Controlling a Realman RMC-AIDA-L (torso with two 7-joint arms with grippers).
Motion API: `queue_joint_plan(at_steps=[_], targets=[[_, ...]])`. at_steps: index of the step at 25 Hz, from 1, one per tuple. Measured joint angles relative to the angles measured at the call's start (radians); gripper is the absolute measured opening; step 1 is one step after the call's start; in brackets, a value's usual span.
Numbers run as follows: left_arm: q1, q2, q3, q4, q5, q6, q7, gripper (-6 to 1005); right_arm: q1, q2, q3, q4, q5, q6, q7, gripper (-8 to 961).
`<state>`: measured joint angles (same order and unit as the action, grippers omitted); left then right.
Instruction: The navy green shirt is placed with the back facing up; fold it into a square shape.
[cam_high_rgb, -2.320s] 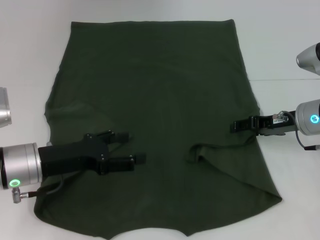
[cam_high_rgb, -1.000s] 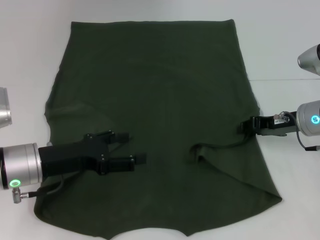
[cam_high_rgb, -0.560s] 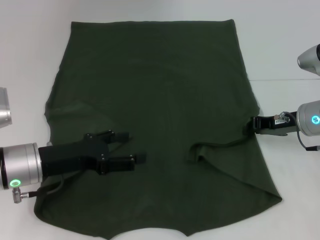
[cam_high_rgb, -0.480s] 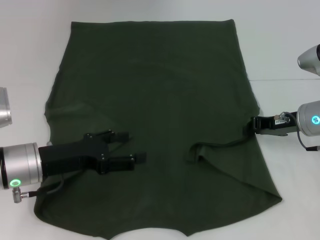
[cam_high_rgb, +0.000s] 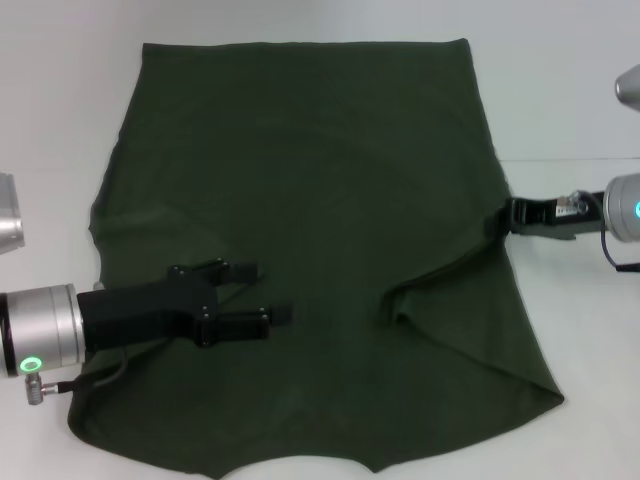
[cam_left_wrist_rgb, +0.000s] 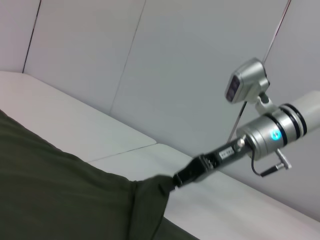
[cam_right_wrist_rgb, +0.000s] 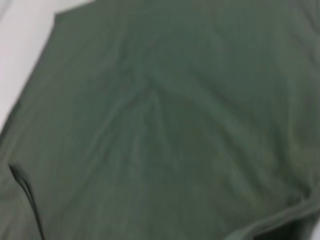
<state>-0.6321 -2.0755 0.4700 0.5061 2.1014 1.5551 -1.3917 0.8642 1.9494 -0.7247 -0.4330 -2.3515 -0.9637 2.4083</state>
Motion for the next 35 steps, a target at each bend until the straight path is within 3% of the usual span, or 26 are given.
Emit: queue_joint_plan(at_steps=[7, 15, 20, 30, 35], targets=[[0.003, 0.0, -0.005, 0.001, 0.0, 0.006, -0.001, 942, 0.042, -0.006, -0.001, -0.017, 0.012, 0.015, 0.001, 36], [0.003, 0.0, -0.005, 0.002, -0.003, 0.007, -0.003, 942, 0.079, 0.019, -0.008, -0.006, 0.011, 0.125, -0.018, 82], [0.002, 0.001, -0.005, 0.004, -0.003, 0.007, -0.003, 942, 0.103, 0.035, -0.011, -0.002, 0.009, 0.147, -0.04, 307], [0.0, 0.002, -0.007, 0.005, -0.003, 0.006, -0.003, 942, 0.114, 0.046, -0.006, -0.012, 0.024, 0.149, -0.086, 507], [0.001, 0.002, -0.007, 0.002, -0.01, 0.016, -0.019, 942, 0.06, 0.036, -0.002, -0.031, 0.184, 0.103, -0.244, 584]])
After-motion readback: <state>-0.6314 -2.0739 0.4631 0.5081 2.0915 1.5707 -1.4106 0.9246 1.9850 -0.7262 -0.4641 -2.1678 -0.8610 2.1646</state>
